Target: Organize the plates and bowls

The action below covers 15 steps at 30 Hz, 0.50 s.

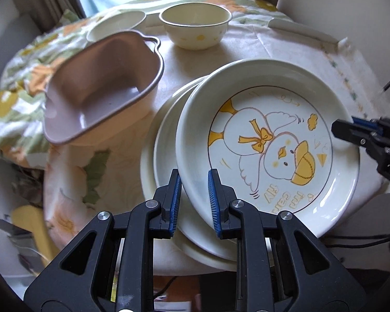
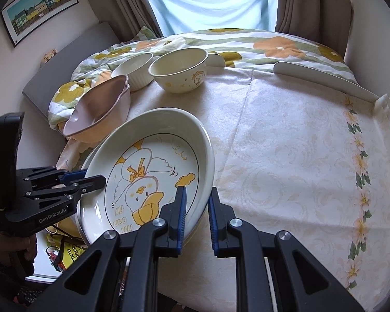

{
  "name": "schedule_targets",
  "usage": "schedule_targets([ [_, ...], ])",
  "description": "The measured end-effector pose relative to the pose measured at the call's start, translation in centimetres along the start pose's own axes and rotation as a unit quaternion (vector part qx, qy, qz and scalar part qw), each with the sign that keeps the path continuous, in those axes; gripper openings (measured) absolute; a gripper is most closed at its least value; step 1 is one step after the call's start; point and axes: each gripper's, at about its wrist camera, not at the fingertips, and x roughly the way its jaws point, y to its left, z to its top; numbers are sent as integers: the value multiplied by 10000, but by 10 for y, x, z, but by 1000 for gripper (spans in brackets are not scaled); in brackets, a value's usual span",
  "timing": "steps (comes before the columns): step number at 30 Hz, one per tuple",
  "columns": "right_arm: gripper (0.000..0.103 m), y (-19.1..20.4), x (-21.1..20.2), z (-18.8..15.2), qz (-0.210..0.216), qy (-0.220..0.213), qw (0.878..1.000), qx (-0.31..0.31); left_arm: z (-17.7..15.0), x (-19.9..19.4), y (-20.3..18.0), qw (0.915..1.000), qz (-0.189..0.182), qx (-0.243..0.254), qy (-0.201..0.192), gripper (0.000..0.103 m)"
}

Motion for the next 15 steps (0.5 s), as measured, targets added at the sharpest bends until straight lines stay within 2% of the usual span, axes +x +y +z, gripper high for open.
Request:
schedule_targets([
  [3, 15, 4, 2, 0, -67, 2, 9999, -116, 1, -1, -4, 9993, 310, 197, 15, 18],
  [12, 15, 12, 7, 2, -336, 16, 9984, -457, 0, -5, -11, 9971, 632, 433, 28, 18],
  [15, 15, 15, 8, 3, -435, 38, 9975, -555, -2, -6, -10, 9972, 639, 393, 44, 18],
])
